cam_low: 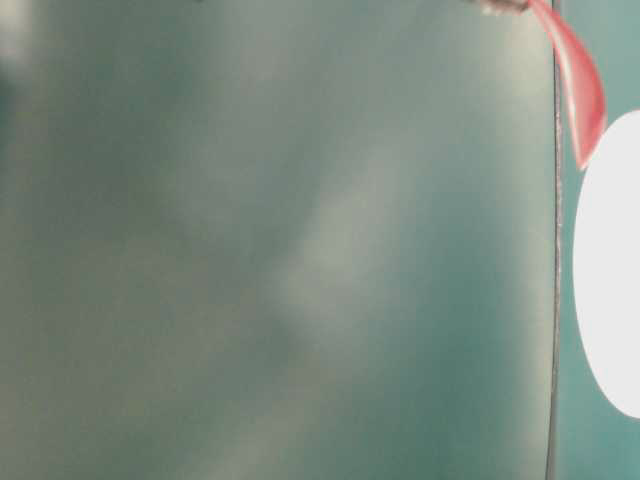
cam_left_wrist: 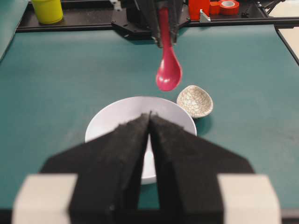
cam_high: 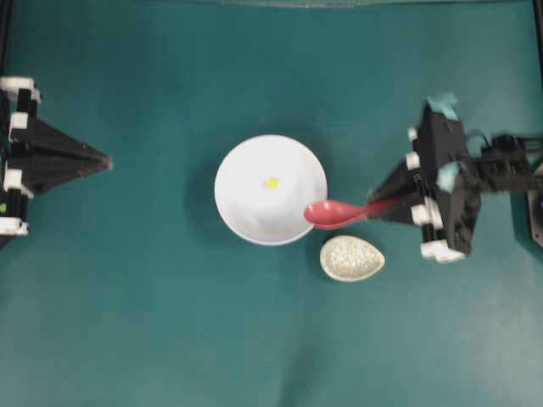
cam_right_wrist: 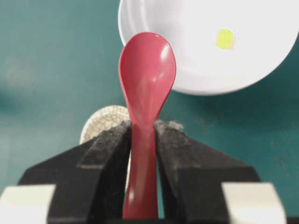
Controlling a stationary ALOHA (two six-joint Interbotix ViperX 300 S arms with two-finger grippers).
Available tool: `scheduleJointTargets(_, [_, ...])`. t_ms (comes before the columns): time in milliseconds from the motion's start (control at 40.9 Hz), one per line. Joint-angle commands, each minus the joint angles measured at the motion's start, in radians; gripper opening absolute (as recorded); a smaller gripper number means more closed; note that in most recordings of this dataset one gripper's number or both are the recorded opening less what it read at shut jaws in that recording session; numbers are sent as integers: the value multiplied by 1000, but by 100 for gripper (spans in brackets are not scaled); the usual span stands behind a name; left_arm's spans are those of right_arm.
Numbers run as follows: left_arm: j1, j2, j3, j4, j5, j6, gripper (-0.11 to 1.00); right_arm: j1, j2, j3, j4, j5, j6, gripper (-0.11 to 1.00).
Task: Scoop the yellow hexagonal prism block from the bowl with a spoon using the right arm.
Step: 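Lower the spoon into the white bowl under the yellow block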
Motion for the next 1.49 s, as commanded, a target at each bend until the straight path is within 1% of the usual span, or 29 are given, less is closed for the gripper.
scheduleJointTargets(0, [0,11,-26,2,-12,-2,10,-49,15,-92,-31,109,-2,24])
scheduleJointTargets(98, [0,14,-26,2,-12,-2,10,-80,52,-156,-61,196,0,24])
scheduleJointTargets(220, [0,18,-26,2,-12,-2,10,-107,130,-249,-101,316,5,24])
scheduleJointTargets(343, [0,20,-26,2,-12,-2,10,-118,212,-331,-133,408,5,24])
scheduleJointTargets(514, [0,21,-26,2,-12,-2,10,-120,305,-445,-173,503,6,24])
scheduleJointTargets(612, [0,20,-25,2,-12,-2,10,-121,342,-494,-201,549,21,24])
scheduleJointTargets(734, [0,21,-26,2,-12,-2,10,-123,377,-537,-253,598,64,24])
scheduleJointTargets(783, [-2,21,-26,2,-12,-2,10,-123,388,-548,-265,614,78,24])
scheduleJointTargets(954, [-2,21,-25,2,-12,-2,10,-123,417,-566,-270,626,87,24])
scheduleJointTargets(1199, [0,21,-26,2,-12,-3,10,-123,459,-566,-270,621,83,24])
scheduleJointTargets(1468, [0,21,-26,2,-12,-2,10,-121,480,-568,-272,565,80,24])
